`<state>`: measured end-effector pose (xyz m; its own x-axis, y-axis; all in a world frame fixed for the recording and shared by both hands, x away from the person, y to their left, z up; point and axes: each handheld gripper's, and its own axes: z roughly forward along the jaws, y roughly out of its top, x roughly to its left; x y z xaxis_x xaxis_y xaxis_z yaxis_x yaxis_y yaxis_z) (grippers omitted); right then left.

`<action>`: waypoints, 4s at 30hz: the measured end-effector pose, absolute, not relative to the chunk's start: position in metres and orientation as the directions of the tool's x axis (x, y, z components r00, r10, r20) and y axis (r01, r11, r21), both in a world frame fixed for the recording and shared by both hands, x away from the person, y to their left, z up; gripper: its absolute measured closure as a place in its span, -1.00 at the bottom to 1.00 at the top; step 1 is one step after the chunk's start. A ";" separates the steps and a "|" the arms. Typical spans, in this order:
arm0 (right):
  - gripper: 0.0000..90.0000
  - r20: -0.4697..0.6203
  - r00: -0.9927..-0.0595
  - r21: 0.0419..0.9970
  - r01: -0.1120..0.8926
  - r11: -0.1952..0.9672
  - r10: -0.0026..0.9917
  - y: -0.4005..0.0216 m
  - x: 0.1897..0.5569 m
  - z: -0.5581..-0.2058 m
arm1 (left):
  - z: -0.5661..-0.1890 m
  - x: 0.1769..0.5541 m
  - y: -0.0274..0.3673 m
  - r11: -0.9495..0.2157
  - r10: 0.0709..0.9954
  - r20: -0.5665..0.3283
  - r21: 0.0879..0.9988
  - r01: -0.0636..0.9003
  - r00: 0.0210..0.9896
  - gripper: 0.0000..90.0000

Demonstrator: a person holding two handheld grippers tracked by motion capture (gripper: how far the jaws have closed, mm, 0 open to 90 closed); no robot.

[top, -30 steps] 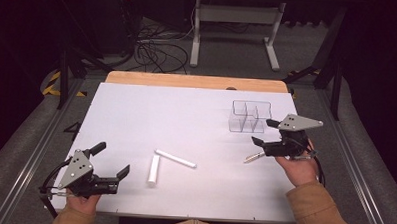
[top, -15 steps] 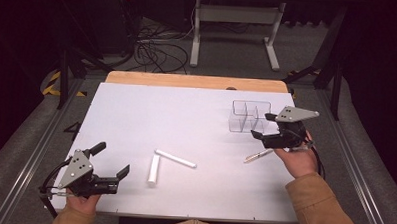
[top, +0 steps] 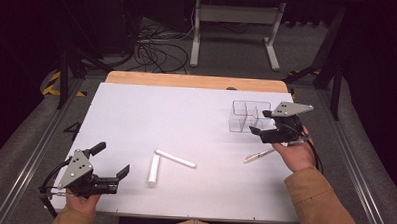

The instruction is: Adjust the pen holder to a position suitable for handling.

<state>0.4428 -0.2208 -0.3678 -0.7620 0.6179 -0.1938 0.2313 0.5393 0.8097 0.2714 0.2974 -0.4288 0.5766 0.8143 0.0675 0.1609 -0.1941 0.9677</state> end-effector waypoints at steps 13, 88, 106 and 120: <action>-0.18 -0.211 -0.770 0.747 0.269 0.607 0.602 -0.214 0.470 -0.376 | -0.429 0.271 0.298 -0.195 0.815 0.069 0.967 0.161 0.575 -0.99; 0.90 -0.210 -0.880 0.538 0.261 0.802 0.427 -0.164 0.505 -0.393 | -0.430 0.272 0.298 -0.193 0.815 0.062 0.967 0.169 0.576 -0.99; 0.89 -0.206 -0.970 0.549 -0.003 0.836 0.131 -0.075 0.477 -0.373 | -0.430 0.272 0.299 -0.195 0.811 0.062 0.966 0.168 0.581 -0.99; 0.89 -0.182 -0.983 0.523 -0.104 0.846 -0.008 -0.038 0.469 -0.389 | -0.430 0.272 0.299 -0.193 0.810 0.059 0.966 0.170 0.584 -0.99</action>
<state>0.4690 -0.0380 -0.3885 -0.9832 -0.0085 -0.1824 -0.1043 0.8459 0.5230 0.2723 0.2991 -0.4301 0.5838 0.8098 0.0588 0.1699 -0.1927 0.9664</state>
